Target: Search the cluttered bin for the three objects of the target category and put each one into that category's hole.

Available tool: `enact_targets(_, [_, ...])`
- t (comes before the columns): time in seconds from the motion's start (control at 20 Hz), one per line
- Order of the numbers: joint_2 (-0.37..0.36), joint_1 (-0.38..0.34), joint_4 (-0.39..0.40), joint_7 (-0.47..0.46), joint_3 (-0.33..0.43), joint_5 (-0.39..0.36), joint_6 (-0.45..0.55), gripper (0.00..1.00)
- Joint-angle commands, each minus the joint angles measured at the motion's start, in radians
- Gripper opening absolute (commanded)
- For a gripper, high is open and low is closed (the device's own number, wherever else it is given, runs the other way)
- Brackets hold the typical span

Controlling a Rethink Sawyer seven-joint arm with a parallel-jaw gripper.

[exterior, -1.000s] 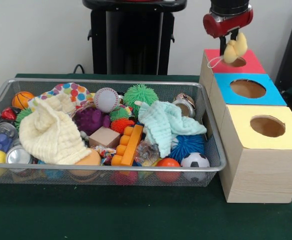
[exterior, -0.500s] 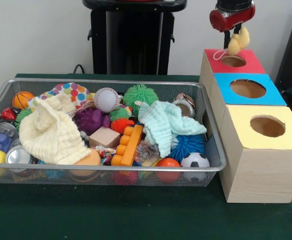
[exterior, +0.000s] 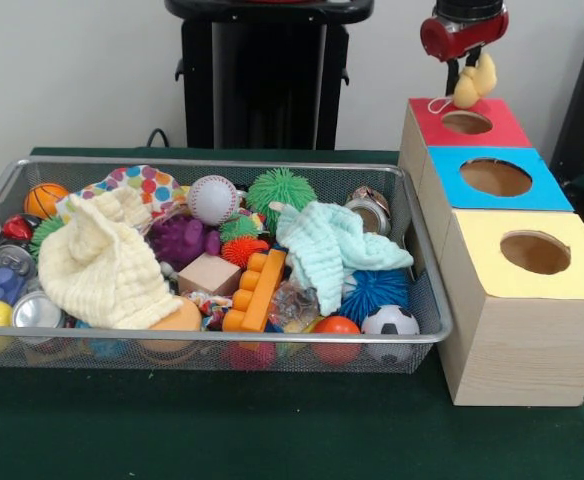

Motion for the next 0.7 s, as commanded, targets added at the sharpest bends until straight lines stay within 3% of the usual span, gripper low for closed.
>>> enact_targets(0.05, [-0.014, 0.019, -0.011, 0.257, -0.113, 0.044, -0.098, 0.00])
enact_targets(0.7, [-0.004, 0.024, -0.006, 0.192, -0.127, 0.076, -0.102, 0.00])
